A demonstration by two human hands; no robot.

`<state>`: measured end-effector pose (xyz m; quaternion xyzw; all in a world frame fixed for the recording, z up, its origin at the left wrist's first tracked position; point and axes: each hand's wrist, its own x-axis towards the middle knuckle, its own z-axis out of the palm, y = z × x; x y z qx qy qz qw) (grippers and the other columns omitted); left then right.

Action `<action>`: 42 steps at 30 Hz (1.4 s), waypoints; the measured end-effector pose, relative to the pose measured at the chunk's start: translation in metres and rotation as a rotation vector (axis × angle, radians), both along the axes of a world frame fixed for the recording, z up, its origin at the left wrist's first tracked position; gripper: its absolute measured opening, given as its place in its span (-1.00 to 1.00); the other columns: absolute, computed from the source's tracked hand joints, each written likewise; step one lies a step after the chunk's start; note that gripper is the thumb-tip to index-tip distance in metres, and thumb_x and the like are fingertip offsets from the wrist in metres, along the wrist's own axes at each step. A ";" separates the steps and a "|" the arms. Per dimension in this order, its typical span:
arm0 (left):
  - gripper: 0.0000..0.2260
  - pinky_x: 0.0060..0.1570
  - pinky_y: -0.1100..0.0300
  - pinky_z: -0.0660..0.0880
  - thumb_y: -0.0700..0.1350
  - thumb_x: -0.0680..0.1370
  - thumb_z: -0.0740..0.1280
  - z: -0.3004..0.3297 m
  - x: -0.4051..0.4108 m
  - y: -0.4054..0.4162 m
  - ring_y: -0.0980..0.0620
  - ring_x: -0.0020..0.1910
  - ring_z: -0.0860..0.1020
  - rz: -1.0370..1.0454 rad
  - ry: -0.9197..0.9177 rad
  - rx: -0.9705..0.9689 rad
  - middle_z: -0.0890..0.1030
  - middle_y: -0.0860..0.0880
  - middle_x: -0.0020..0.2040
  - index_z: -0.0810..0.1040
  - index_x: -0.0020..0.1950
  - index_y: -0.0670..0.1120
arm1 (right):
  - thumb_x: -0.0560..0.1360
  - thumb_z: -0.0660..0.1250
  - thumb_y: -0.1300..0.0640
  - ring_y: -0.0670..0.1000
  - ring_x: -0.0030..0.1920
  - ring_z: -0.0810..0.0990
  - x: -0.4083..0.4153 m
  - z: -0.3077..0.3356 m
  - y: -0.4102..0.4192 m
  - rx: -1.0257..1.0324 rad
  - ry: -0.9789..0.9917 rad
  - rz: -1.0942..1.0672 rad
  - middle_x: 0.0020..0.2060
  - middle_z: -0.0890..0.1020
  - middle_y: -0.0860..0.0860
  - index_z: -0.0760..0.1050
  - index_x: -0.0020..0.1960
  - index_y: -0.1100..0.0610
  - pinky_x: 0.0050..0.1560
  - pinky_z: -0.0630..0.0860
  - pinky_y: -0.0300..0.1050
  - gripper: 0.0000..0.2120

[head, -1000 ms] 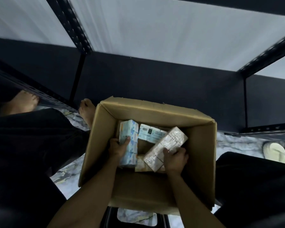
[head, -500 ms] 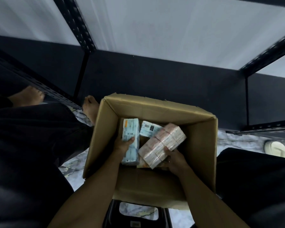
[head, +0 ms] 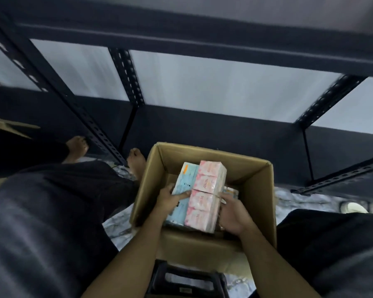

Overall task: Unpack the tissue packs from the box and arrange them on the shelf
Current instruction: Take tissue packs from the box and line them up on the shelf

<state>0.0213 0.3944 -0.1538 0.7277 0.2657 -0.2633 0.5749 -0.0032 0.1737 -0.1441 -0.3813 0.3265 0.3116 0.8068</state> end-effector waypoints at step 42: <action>-0.75 -0.11 0.05 0.67 -0.09 0.57 0.38 0.479 0.045 0.073 -0.07 -0.03 0.73 -0.581 -0.921 0.149 0.73 -0.03 0.05 0.61 0.25 -0.01 | 0.39 0.52 -0.12 0.29 0.08 0.70 0.056 0.453 -0.099 -0.705 -1.077 0.304 0.11 0.70 0.24 0.65 0.19 0.16 0.00 0.68 0.12 -0.51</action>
